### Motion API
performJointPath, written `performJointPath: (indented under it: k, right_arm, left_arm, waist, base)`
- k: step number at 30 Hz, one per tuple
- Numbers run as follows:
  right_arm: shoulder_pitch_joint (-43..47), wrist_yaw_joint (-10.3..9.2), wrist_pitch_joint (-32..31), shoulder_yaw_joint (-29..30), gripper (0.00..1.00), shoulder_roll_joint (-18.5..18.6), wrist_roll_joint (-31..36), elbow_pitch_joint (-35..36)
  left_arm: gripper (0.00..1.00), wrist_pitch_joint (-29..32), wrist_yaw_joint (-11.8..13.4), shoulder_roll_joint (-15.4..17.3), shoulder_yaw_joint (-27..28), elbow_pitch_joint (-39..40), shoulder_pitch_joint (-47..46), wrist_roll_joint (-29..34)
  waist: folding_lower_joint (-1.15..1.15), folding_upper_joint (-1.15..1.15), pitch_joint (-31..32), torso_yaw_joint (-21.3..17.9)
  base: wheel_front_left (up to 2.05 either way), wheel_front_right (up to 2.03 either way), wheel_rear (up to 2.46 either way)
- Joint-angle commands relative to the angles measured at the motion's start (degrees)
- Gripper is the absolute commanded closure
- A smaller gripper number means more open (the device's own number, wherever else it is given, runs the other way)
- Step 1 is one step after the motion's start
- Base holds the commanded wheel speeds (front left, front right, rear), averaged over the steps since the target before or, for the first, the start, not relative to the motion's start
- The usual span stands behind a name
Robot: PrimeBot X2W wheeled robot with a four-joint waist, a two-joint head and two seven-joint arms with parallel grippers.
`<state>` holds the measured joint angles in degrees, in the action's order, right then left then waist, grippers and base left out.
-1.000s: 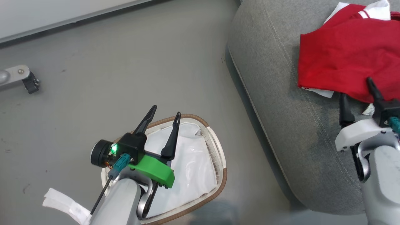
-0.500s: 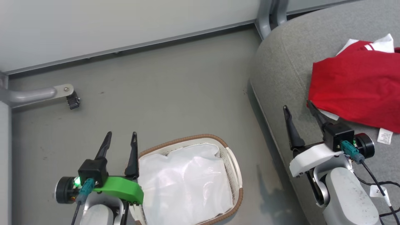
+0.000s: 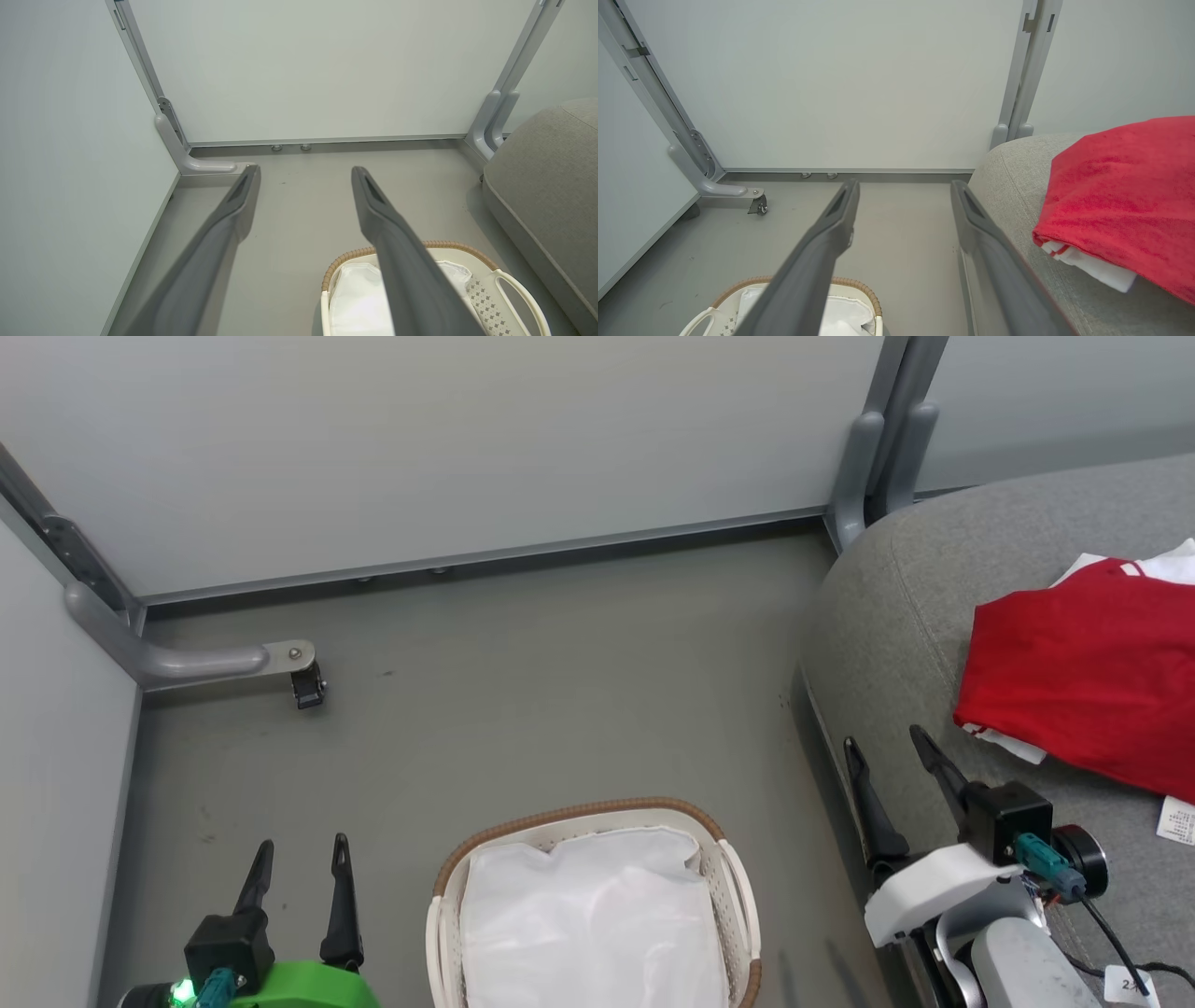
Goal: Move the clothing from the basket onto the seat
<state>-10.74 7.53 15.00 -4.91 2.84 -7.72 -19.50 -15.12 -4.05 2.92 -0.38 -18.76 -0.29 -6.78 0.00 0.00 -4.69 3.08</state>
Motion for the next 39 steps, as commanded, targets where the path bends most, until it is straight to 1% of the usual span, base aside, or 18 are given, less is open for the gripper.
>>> performJointPath:
  k: [1, 7, 8, 11, 24, 39]
  right_arm:
    - [1.4, -0.08, 0.3, 0.2, 0.0, 0.2, -0.3, -0.4]
    - [3.4, -0.08, 0.3, -0.2, 0.0, 0.2, -0.3, -1.2]
    - [2.8, 0.0, 0.0, -0.2, 1.0, 0.0, -0.3, -1.1]
    - [3.6, 0.0, -0.2, -0.2, 1.0, -0.2, -0.6, -2.4]
    - [3.7, -0.01, -4.0, 1.9, 1.0, -0.2, -15.2, -1.0]
    - [3.8, -0.02, -7.5, 3.8, 1.0, -0.1, -29.2, 0.5]
  left_arm:
    - [0.0, 0.0, -0.6, 0.0, 0.2, -0.3, 1.1, -0.7]
    - [0.0, 0.0, -1.7, 0.0, 1.2, -1.6, 3.3, -3.6]
    - [1.0, 0.0, -1.6, 0.0, 1.0, -1.7, 2.6, -3.8]
    - [1.0, 0.2, -1.6, -0.2, 1.0, -3.3, 2.8, -4.1]
    - [1.0, 4.1, -1.9, -0.1, 2.2, -2.0, 1.0, -18.2]
    - [1.0, 7.5, -2.2, -0.1, 3.1, -0.4, -0.4, -31.9]
  waist:
    - [0.0, 0.0, 2.0, 0.6]
    - [0.0, 0.0, 3.4, 0.0]
    - [0.0, 0.0, 3.1, 0.2]
    - [0.0, 0.0, 3.2, 0.2]
    - [0.0, 0.0, 3.3, -0.2]
    - [0.0, 0.0, 3.5, -0.6]
  base:
    - [0.0, 0.0, 0.0]
    - [0.0, 0.0, 0.0]
    - [0.0, 0.0, 0.0]
    - [0.0, 0.0, 0.0]
    - [0.0, 0.0, 0.0]
    - [0.0, 0.0, 0.0]
